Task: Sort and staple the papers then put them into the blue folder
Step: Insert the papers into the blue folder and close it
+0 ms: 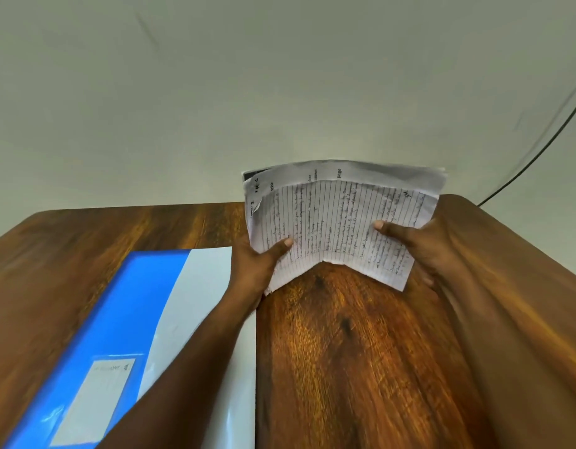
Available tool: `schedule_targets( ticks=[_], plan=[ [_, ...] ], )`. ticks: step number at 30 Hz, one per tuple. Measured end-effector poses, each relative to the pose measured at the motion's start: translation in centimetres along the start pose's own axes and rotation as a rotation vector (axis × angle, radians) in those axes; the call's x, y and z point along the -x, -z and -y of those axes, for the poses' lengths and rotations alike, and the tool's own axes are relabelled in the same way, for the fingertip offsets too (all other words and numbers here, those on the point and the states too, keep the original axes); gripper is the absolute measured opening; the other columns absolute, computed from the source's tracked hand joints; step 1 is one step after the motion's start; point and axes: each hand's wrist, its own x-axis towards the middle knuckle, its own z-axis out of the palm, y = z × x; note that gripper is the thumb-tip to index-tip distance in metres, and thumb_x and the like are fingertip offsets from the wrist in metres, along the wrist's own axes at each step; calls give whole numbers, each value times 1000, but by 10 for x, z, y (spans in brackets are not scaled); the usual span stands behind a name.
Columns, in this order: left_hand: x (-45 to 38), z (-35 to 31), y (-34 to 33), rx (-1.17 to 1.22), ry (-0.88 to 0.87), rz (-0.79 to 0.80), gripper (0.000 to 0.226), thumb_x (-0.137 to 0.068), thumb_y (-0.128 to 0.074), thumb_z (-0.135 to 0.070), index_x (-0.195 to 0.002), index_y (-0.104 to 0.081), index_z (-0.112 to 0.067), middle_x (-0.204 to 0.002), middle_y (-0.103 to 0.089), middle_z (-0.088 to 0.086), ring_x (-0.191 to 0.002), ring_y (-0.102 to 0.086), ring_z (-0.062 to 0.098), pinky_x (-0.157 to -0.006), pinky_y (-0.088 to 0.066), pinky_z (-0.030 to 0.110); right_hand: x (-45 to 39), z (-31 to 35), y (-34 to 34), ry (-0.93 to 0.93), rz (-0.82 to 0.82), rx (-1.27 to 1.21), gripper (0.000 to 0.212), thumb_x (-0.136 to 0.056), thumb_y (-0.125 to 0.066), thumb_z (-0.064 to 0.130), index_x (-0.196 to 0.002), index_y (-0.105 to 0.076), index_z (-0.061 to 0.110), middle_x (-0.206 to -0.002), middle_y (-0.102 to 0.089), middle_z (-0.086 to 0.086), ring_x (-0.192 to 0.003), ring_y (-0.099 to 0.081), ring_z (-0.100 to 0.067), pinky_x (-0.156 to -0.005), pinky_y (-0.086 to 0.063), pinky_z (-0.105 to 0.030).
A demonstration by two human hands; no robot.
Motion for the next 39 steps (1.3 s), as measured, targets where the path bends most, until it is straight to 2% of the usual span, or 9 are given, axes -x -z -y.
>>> schedule_targets(
  ticks=[4, 9, 13, 19, 23, 28, 30, 34, 39],
  plan=[
    [-3, 7, 1, -31, 37, -12, 61, -83, -88, -26, -134, -56, -21, -126, -69, 3, -115, -70, 21, -91, -64, 46, 1, -5, -2, -36, -3, -28, 57, -75, -83, 4, -129, -62, 3, -120, -75, -12, -108, -75, -29, -91, -62, -50],
    [-3, 15, 3, -114, 29, -19, 78, -69, -90, -40, -137, -57, -17, -127, -68, 4, -118, -67, 23, -92, -64, 47, 2, -19, -6, -112, 3, -43, 90, -51, -96, 23, -132, -61, 5, -122, -75, -12, -110, -74, -29, -87, -63, -44],
    [-5, 15, 0, -135, 41, -30, 84, -67, -90, -44, -138, -54, -16, -131, -65, 3, -124, -63, 23, -95, -62, 47, -1, -23, -4, -119, -38, -50, 75, -61, -91, 14, -130, -62, 7, -121, -75, -11, -110, -74, -27, -91, -62, -46],
    [-8, 15, 2, -232, 42, -44, 57, -81, -90, -24, -126, -54, -18, -129, -64, 3, -120, -62, 20, -95, -62, 45, 0, -34, -3, -162, -75, 11, 62, -75, -83, -7, -130, -61, 10, -119, -74, -6, -110, -73, -25, -91, -61, -42],
    [-12, -7, 15, -142, 143, 120, 62, -78, -89, -10, -131, -56, -11, -123, -69, 7, -109, -71, 20, -81, -65, 35, -2, -8, 17, -189, 46, 34, 75, -59, -93, 5, -127, -63, 3, -119, -76, -13, -109, -74, -31, -91, -62, -48],
    [-13, -50, 42, -233, 186, 395, 65, -65, -90, -5, -124, -63, -10, -122, -73, 11, -115, -72, 28, -96, -62, 48, 5, 47, 36, -182, 48, -14, 53, -78, -77, -4, -129, -65, -2, -120, -75, -16, -112, -73, -34, -85, -64, -42],
    [-12, -60, 50, -285, 192, 476, 66, -63, -91, -7, -122, -63, -10, -122, -73, 12, -115, -72, 28, -96, -62, 47, 9, 71, 40, -100, 13, 119, 59, -66, -87, 10, -123, -73, 8, -114, -78, -11, -100, -76, -27, -75, -65, -33],
    [-6, -74, 54, -371, 210, 650, 70, -68, -93, -5, -129, -59, -1, -125, -73, 16, -117, -72, 31, -98, -60, 51, 30, 121, 42, -59, 182, 606, 48, -61, -92, 26, -107, -81, 22, -94, -82, -2, -88, -78, -17, -82, -63, -31],
    [7, -96, 45, -505, 238, 781, 41, -78, -83, 6, -113, -65, -6, -109, -80, 6, -105, -77, 23, -90, -64, 40, 46, 142, 17, -59, 349, 915, 26, -58, -98, 35, -79, -84, 27, -77, -79, 5, -72, -75, -10, -78, -58, -35]
  ],
)
